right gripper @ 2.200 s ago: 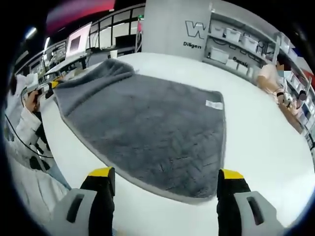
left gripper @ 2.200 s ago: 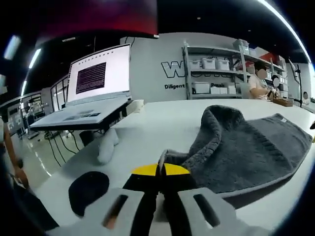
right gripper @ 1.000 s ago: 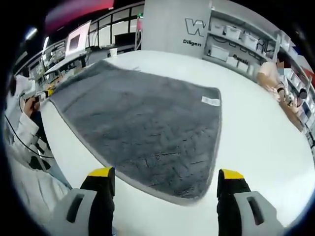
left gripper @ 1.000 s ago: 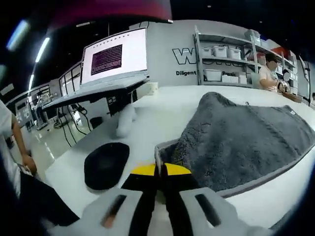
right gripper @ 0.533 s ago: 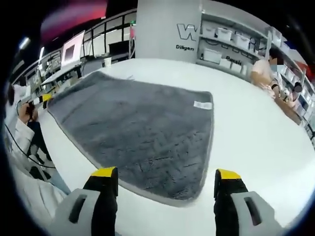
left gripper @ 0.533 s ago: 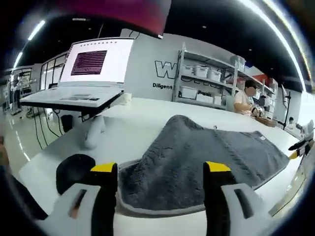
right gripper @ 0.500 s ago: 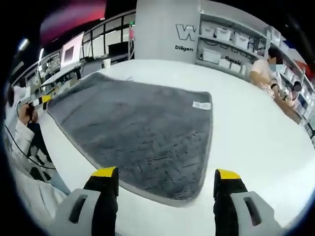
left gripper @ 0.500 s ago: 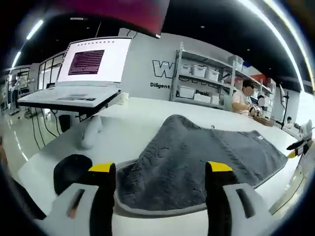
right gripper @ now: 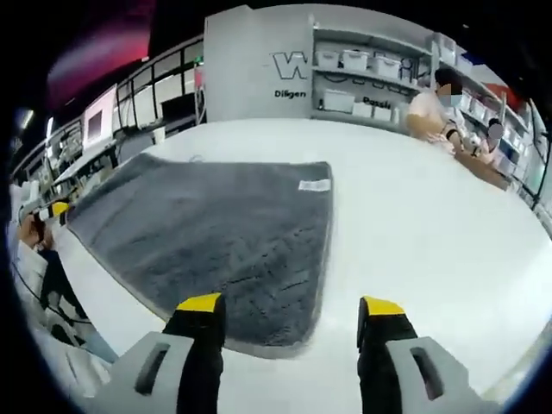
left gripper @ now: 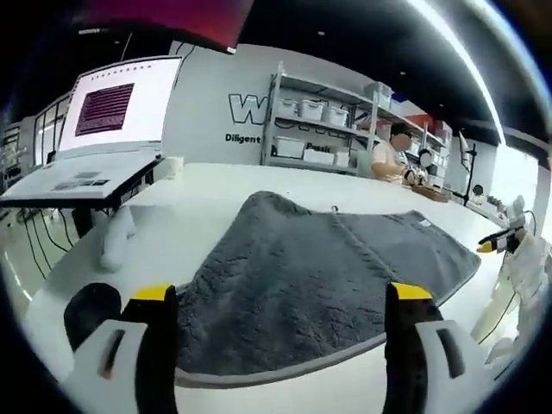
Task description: Open the folded towel by lifting each exposed corner and separating the folded layers until the towel lies flat within the target outline without major curled edges
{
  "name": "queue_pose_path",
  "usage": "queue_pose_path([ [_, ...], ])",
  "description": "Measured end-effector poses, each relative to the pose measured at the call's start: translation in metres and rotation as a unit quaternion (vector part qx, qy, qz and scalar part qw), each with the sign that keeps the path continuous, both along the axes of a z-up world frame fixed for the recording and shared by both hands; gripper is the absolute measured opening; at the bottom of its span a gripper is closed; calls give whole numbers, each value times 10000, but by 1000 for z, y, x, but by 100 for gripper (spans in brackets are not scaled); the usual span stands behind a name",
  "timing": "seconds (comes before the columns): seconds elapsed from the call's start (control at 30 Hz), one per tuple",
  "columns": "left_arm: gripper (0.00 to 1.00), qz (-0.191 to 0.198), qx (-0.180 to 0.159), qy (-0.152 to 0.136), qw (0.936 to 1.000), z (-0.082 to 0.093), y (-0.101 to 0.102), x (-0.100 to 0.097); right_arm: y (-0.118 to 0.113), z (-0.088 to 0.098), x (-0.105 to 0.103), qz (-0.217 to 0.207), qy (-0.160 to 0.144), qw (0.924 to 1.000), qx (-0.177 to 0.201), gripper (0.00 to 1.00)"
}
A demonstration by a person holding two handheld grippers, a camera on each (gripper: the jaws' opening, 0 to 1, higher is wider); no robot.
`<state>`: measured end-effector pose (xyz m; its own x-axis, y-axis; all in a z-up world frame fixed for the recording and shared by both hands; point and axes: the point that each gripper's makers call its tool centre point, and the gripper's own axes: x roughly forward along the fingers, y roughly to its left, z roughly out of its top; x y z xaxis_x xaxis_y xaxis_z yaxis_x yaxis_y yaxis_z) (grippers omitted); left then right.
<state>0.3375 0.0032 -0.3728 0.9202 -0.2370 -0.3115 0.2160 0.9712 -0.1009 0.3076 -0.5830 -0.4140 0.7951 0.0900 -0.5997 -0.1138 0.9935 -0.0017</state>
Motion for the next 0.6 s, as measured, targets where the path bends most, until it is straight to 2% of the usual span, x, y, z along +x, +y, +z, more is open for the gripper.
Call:
queue_pose_path([
  [0.1,99,-47,33,113,9999,-1,-2,-2,-6,-6,1,-88,76,9999,33,47],
  [0.23,99,-57,138,45,9999,2,-3,-3,-7,-9,3,-86,64,9999,38,36],
  [0.33,99,-49,129,58,9999,2,-4,-4,-6,-12,5,-56,107,9999,35,33],
  [0.43,98,-81,72,176,9998,-1,-6,-6,-5,-13,6,-16,94,10000,-6,28],
  [0.5,97,-82,-35,389,9992,-7,-5,-8,-5,-14,7,-7,82,10000,2,22],
  [0.6,96,-91,19,314,9995,-6,-5,-7,-5,-20,7,31,172,9998,-68,20],
])
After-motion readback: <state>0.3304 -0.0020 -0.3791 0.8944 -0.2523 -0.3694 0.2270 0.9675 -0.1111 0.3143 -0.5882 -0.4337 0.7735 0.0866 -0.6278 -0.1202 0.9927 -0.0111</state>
